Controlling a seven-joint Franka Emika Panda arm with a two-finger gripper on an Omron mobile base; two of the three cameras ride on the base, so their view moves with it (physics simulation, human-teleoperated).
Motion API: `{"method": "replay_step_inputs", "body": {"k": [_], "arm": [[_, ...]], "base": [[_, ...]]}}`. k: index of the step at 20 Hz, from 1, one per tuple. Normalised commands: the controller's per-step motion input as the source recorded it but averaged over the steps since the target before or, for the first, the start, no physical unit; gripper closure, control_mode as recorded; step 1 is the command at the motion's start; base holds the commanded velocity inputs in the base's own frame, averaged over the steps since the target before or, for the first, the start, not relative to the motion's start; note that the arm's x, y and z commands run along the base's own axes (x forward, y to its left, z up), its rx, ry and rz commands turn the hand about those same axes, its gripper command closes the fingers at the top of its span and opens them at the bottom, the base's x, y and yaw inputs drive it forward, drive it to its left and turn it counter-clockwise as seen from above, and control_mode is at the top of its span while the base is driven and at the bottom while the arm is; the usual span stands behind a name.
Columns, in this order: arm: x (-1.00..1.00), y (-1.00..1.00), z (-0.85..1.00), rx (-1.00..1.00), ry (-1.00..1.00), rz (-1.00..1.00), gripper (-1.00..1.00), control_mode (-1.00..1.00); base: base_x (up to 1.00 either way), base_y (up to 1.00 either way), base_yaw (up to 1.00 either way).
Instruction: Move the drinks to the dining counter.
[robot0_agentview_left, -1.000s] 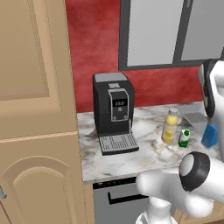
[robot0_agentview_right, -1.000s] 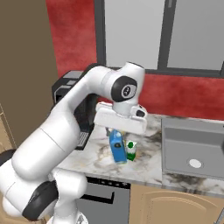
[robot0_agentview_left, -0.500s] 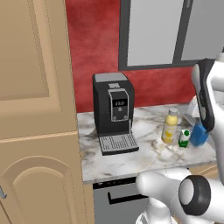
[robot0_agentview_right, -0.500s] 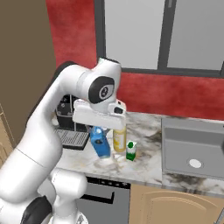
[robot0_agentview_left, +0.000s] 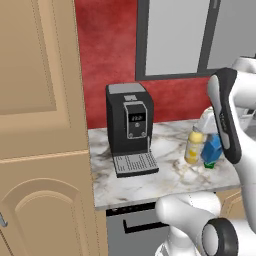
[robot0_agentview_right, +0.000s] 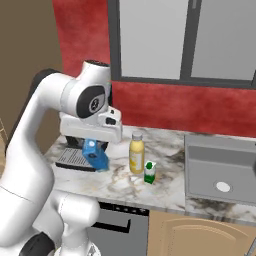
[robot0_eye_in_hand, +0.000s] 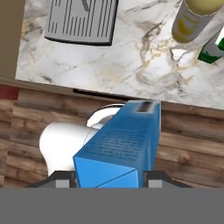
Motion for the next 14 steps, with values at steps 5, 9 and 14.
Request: {"method": "replay_step_inputs", "body": {"k": [5, 9, 14], "arm": [[0.00, 0.54, 0.13, -0.01, -0.05, 0.00, 1.00, -1.00], [-0.04, 0.43, 0.14, 0.00, -0.01, 0.00, 1.00, -1.00], [-0.03, 0.41, 0.06, 0.00, 0.00, 0.00, 1.00, -1.00]], "base": [[0.00, 0.00, 0.00], [0.00, 0.00, 0.00], [0.00, 0.00, 0.00]]}}
